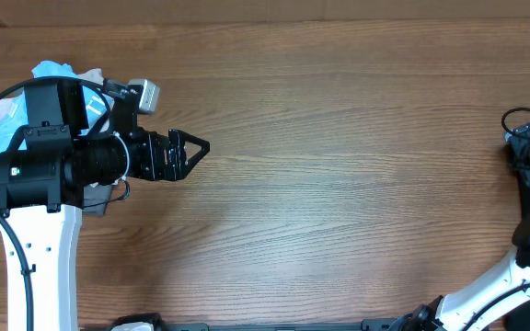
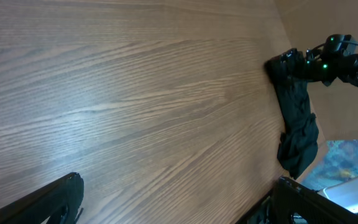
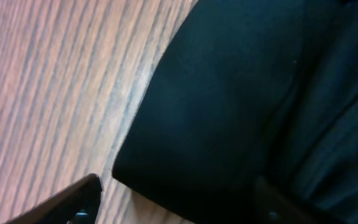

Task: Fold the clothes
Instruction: 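Reach the right gripper to the black shirt at the right edge, then grasp the black shirt with the right gripper and drag it to center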

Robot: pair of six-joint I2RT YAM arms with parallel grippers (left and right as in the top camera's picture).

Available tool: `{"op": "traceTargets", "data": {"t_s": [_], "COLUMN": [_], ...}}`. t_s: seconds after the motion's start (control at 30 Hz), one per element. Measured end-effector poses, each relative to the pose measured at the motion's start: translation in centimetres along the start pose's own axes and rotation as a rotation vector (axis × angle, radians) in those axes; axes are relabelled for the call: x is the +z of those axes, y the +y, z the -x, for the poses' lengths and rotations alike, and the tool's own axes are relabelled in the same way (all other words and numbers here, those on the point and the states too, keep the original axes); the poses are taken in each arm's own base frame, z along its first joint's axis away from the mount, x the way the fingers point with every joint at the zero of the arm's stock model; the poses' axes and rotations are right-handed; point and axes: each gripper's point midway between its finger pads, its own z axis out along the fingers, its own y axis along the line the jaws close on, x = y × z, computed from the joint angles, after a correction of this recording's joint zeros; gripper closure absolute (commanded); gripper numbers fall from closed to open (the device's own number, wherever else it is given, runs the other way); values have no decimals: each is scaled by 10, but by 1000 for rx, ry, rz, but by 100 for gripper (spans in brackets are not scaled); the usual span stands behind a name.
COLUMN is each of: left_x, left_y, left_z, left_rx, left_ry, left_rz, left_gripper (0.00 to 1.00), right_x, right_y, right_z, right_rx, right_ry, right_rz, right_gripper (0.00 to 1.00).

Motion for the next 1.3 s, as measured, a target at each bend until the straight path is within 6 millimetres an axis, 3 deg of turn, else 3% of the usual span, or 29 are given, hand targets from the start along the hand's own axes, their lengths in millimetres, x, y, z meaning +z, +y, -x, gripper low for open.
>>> {"op": "traceTargets", "data": {"t_s": [0.03, 0.07, 0.13, 0.33, 0.47, 0.57, 0.6, 0.63, 0.7, 0.73, 0.93, 1.07, 1.17, 1.23, 1.3], "left_x": [0, 0, 0, 0, 0, 0, 0, 0, 0, -1, -5, -6, -7, -7, -6], "left_y": [0, 0, 0, 0, 1, 3, 4, 6, 11, 13, 27, 31, 31, 31, 30], "left_z": [1, 1, 2, 2, 1, 1, 1, 1, 1, 1, 0, 1, 1, 1, 1], "left_rx": [3, 5, 5, 6, 5, 5, 6, 5, 5, 4, 2, 5, 6, 6, 9], "left_ry": [-3, -5, -6, -6, -5, -5, -5, -4, -3, -1, 4, 2, 0, 0, 3], "left_rz": [0, 0, 0, 0, 4, 15, 23, 33, 64, 78, 170, 195, 201, 201, 198], "left_gripper": [0, 0, 0, 0, 0, 0, 0, 0, 0, 0, 0, 0, 0, 0, 1], "right_x": [0, 1, 2, -5, -27, -66, -85, -97, -131, -138, -196, -222, -227, -225, -222], "right_y": [-1, -1, 4, 42, 95, 149, 170, 180, 204, 208, 208, 195, 192, 197, 205], "right_z": [-1, -2, -6, -36, -75, -119, -142, -157, -212, -228, -385, -455, -470, -460, -437], "right_rx": [-2, 6, 8, -44, -183, -341, -413, -456, -593, -631, -1076, -1358, -1448, -1444, -1388], "right_ry": [4, 10, 33, 160, 227, 255, 268, 281, 340, 361, 526, 495, 436, 388, 342], "right_rz": [-3, -1, 30, 204, 326, 442, 488, 515, 573, 582, 653, 678, 666, 652, 640], "right_gripper": [78, 87, 96, 96, 96, 96, 96, 96, 96, 96, 72, 67, 63, 59, 49]}}
